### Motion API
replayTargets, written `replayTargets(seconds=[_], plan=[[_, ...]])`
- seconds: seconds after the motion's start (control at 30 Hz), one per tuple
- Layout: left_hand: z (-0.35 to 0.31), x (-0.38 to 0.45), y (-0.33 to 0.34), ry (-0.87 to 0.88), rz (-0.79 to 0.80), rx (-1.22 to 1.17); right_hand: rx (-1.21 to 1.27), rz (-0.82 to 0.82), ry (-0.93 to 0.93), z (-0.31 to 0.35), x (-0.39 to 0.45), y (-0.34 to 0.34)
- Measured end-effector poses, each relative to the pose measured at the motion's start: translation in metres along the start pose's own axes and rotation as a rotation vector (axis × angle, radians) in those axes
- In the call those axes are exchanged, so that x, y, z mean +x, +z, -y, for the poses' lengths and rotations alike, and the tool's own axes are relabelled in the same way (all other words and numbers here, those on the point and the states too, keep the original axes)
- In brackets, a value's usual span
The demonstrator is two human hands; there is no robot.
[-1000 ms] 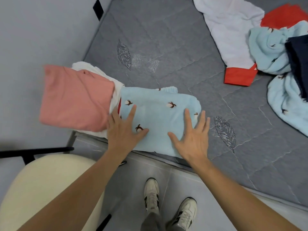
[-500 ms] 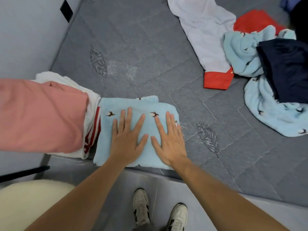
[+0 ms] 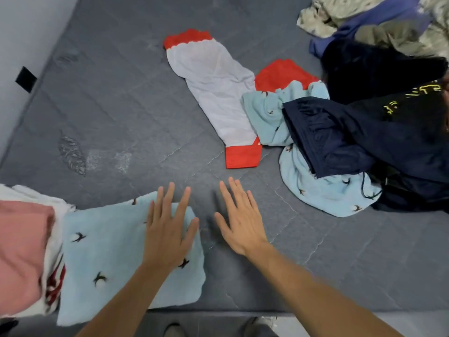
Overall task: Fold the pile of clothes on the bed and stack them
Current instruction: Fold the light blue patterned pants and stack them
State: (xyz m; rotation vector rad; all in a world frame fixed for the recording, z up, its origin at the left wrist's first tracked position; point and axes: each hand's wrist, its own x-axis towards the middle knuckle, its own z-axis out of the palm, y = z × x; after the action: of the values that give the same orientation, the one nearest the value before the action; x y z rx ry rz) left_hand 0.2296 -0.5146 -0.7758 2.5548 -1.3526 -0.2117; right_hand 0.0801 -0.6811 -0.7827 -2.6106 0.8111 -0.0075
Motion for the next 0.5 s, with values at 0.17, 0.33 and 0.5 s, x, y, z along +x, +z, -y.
replayTargets(seconds=[0.17, 0.33, 0.5], plan=[[-0.071, 0.064, 0.007, -0.033, 0.065, -0.083, 0.009, -0.019, -0.006, -0.068, 0.029, -0.042], [-0.114, 0.121, 0.026, -0.225, 0.161, -0.355, 0.089, 0.089, -0.051, -0.115, 0.066, -0.061], [-0.121, 0.183, 0.053, -0.349, 0.165, -0.649, 0.355, 0.189, 0.172, -0.137, 0.111, -0.046]])
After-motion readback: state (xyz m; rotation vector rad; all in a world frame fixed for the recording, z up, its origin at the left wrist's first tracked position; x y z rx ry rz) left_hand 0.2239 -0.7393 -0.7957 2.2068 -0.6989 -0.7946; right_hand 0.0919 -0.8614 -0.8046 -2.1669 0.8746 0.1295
